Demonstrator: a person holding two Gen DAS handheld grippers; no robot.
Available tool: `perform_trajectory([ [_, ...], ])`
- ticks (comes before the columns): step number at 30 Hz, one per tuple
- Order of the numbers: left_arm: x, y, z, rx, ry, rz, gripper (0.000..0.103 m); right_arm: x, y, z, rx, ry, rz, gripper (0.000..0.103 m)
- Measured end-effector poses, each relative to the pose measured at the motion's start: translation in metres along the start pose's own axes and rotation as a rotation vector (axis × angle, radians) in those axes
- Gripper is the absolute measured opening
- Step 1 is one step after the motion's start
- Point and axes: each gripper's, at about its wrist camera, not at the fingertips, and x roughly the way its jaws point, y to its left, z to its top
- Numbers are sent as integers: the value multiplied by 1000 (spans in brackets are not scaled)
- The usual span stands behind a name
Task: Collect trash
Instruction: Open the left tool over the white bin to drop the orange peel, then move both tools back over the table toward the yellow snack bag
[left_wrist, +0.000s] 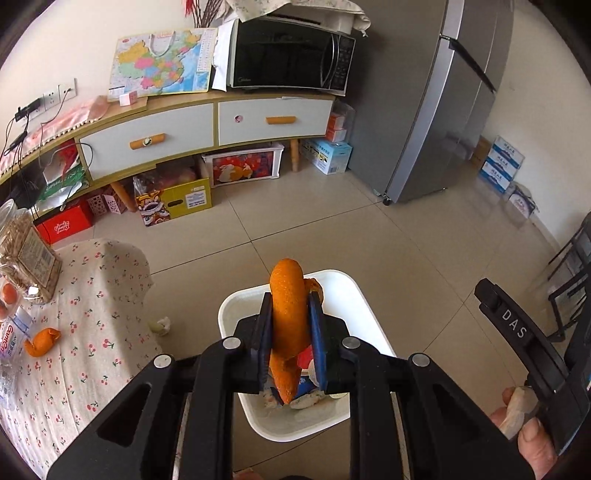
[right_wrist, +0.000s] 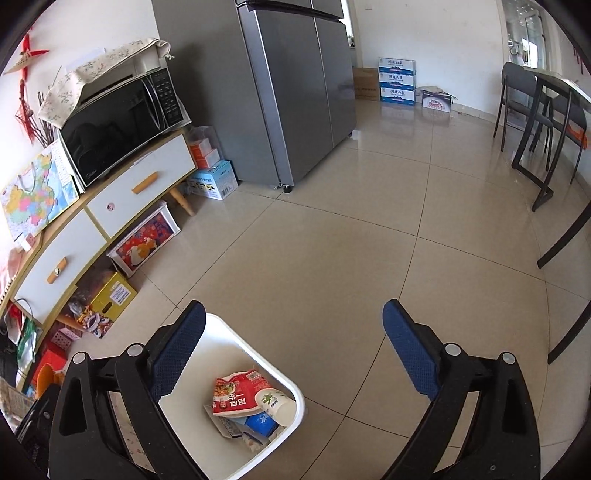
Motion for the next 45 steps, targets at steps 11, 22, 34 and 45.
perform_trajectory([
  [11,15,-15,-3,19,28,16,67,-5,-4,3,-10,-27,-34,96],
  [22,-22,48,-22,-81,-36,249,86,-34,49,-18,-206,-71,4,96],
  [34,-55,137,-41,-183,-31,371,86,-66,125,-55,-388,-80,118,96],
  [45,-78,211,-64,-266,-8,471,86,-97,196,-107,-541,-80,221,96],
])
